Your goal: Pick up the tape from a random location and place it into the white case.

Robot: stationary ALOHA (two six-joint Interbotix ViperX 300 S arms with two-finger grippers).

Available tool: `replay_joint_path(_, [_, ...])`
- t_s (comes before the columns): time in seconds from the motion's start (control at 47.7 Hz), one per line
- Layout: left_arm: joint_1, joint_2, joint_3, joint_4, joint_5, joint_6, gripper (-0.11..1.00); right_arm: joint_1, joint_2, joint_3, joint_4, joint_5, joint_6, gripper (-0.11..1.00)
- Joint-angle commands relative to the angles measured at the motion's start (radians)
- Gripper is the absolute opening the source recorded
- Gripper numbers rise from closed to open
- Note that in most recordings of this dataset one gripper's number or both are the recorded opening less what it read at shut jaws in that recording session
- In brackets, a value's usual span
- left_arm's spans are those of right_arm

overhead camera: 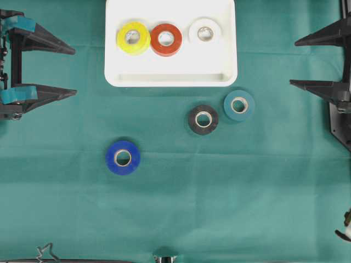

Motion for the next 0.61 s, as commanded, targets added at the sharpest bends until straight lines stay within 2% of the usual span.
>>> replay_joint_path(0.0, [0.002, -0.002, -0.012, 0.003, -0.009, 0.002, 0.94, -0.003, 0.006, -0.026, -0.003, -0.011, -0.002, 0.89])
replay_joint_path(0.294, [0.002, 0.0, -0.012, 0.003, -0.021, 0.003, 0.94, -0.003, 0.006, -0.028, -0.009, -0.028, 0.0, 0.89])
replay_joint_path(0.587, [0.002, 0.0, -0.012, 0.003, -0.031, 0.012, 0.94, -0.003, 0.006, -0.031, -0.049, -0.052, -0.002, 0.89])
